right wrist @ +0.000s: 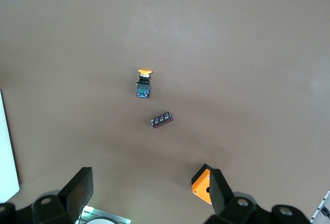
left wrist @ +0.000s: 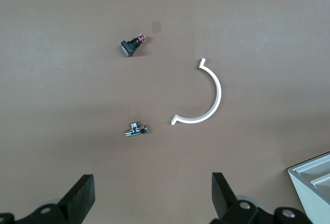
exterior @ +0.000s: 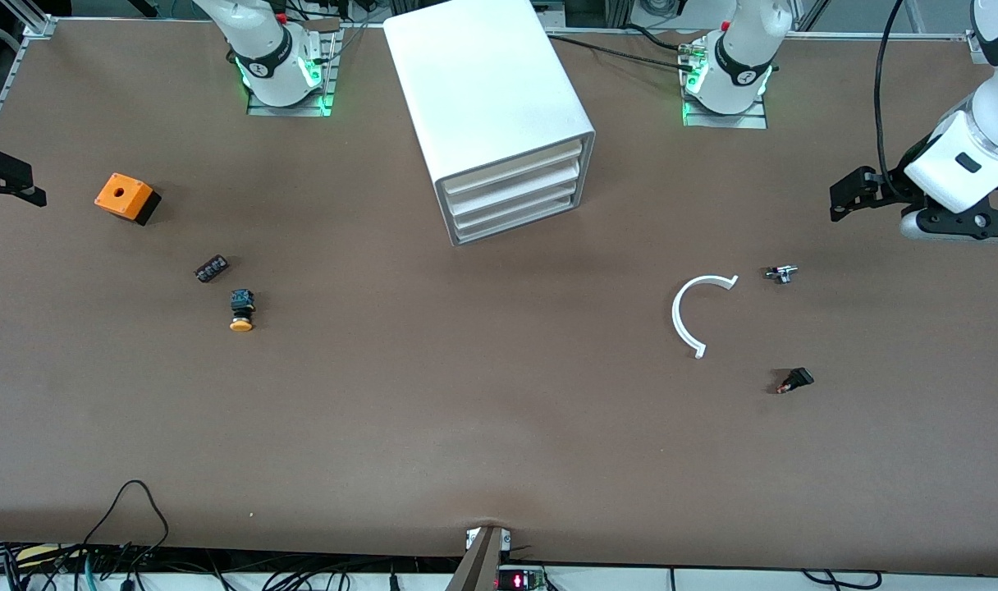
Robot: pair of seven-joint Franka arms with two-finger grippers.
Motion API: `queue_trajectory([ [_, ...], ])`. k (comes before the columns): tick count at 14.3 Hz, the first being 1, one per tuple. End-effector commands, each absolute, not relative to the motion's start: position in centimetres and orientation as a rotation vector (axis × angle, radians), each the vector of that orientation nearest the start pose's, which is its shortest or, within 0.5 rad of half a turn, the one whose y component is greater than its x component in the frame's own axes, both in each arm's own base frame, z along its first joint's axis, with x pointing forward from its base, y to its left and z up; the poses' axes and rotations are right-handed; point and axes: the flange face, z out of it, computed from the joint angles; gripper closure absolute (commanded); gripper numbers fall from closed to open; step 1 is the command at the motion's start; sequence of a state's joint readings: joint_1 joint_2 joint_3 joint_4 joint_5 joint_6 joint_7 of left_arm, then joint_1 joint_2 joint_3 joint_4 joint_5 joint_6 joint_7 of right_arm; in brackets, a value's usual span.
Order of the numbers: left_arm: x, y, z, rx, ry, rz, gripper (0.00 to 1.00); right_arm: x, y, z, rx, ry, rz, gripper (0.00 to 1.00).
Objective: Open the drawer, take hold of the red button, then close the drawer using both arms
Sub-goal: 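Move the left gripper toward the white cabinet's drawer handle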
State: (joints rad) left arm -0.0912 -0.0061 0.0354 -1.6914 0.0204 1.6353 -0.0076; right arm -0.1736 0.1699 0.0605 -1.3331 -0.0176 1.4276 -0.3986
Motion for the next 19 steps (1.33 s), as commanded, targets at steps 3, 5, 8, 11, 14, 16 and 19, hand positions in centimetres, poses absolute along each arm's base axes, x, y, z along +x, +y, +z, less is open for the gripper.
queue_trajectory([
  [3, 55.3, -3.0, 58.2, -3.096, 0.109, 0.081, 0.00, 58.5, -6.4, 63.0, -3.078, -0.488, 0.113, 0.00],
  [5, 55.2, -3.3, 57.9, -3.094, 0.116, 0.105, 0.00, 58.4, -6.4, 63.0, -3.075, -0.492, 0.115, 0.00],
  [8, 55.3, -3.3, 57.1, -3.092, 0.111, 0.157, 0.00, 58.6, -6.5, 62.8, -3.071, -0.490, 0.118, 0.00],
  [11, 54.7, -3.5, 56.6, -3.094, 0.115, 0.257, 0.00, 58.6, -6.7, 62.4, -3.069, -0.480, 0.126, 0.00],
  [14, 53.9, -4.7, 56.2, -3.070, 0.151, 0.456, 0.00, 59.8, -5.5, 60.2, -3.055, -0.516, 0.183, 0.00],
  [16, 53.0, -6.4, 55.8, -3.081, 0.197, 0.585, 0.00, 60.3, -5.2, 59.1, -3.046, -0.529, 0.207, 0.00],
  [19, 52.5, -8.6, 54.6, -3.198, 0.322, 0.722, 0.00, 60.7, -4.8, 58.4, -3.035, -0.558, 0.217, 0.00],
])
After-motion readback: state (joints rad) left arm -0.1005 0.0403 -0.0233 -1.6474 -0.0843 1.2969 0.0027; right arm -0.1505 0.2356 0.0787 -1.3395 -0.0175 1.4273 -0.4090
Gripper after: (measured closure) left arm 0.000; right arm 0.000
